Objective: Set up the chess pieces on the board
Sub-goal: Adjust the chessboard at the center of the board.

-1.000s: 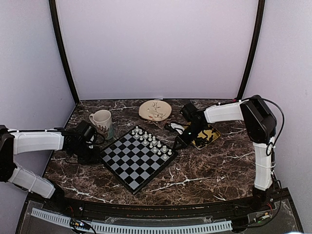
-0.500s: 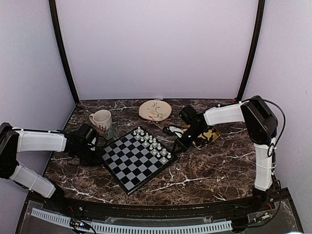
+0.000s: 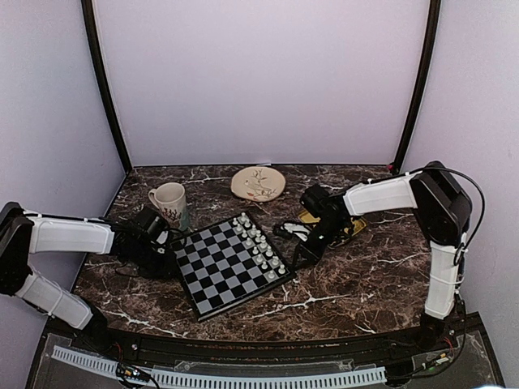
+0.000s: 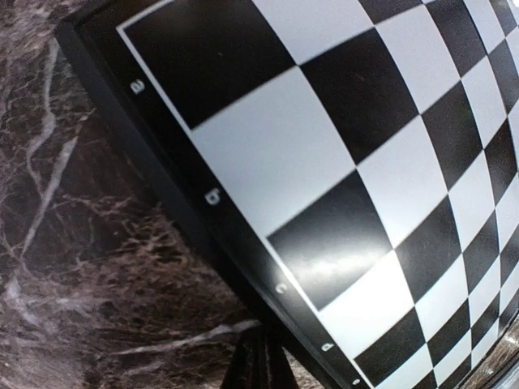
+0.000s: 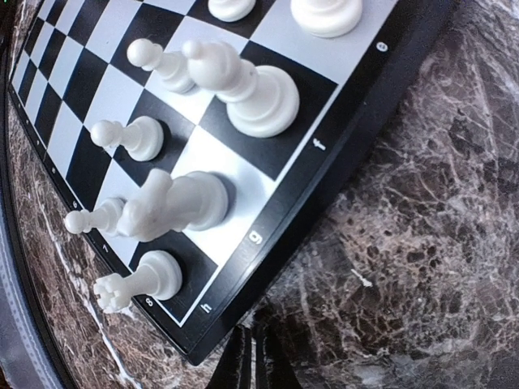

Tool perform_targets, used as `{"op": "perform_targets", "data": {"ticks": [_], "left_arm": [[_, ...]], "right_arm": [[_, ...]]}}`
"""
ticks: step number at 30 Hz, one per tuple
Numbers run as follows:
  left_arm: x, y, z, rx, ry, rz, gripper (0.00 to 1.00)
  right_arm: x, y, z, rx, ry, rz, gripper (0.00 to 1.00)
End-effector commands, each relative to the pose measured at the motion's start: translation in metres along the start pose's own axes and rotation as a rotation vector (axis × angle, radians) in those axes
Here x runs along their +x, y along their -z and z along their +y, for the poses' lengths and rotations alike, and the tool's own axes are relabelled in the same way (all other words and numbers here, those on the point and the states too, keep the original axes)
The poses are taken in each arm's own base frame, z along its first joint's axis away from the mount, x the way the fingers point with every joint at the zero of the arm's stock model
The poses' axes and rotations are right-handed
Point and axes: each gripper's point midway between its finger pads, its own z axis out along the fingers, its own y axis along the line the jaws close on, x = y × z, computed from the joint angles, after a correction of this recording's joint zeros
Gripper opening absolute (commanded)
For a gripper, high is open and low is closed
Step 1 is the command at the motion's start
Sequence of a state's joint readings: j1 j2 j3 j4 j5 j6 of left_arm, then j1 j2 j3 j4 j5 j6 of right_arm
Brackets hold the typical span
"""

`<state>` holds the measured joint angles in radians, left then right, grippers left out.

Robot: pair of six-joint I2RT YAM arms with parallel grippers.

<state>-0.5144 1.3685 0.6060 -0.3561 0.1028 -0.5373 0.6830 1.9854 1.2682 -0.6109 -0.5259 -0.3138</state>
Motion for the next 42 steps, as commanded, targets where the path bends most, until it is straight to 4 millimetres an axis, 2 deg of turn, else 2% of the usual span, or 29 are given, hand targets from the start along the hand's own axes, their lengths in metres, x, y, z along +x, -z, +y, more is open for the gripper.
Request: {"op": "perform_targets", "data": {"ticks": [1,7,12,16,21,27,29,33,36,42], "left_arm": [[-0.006,-0.002,-0.027,0.066,-0.075,-0.002,0.00],[-0.006,-0.006,-0.040,0.056,-0.124,0.012,0.00],[-0.008,-0.005,-0.035,0.022,-0.121,0.007,0.00],[-0.013,0.001,-0.027,-0.033,-0.124,-0.010,0.00],[-0.021,0.010,-0.022,-0.076,-0.122,-0.044,0.00],[-0.021,0.001,-0.031,-0.038,-0.147,-0.015,0.00],[-0.021,-0.001,-0.035,-0.018,-0.147,-0.015,0.00],[-0.023,-0.001,-0.045,0.038,-0.155,-0.028,0.00],[-0.021,-0.003,-0.060,0.073,-0.188,-0.025,0.00],[-0.014,-0.010,-0.078,0.093,-0.244,-0.008,0.00]], "right_arm": [[-0.001,0.000,0.020,-0.031,0.055,0.003,0.05],[0.005,-0.005,0.030,-0.069,0.054,0.015,0.05],[0.014,-0.002,0.029,-0.063,0.053,0.043,0.05],[0.013,0.004,0.011,-0.007,0.024,0.027,0.03],[-0.003,0.011,-0.015,0.069,-0.007,0.003,0.03],[-0.014,-0.005,-0.032,0.072,-0.034,0.014,0.02],[-0.012,-0.011,-0.027,0.031,-0.053,0.013,0.01],[-0.003,-0.015,-0.005,-0.084,-0.083,-0.003,0.01],[0.006,-0.012,0.003,-0.095,-0.085,-0.004,0.01],[0.020,-0.003,0.012,-0.075,-0.038,0.017,0.01]]}}
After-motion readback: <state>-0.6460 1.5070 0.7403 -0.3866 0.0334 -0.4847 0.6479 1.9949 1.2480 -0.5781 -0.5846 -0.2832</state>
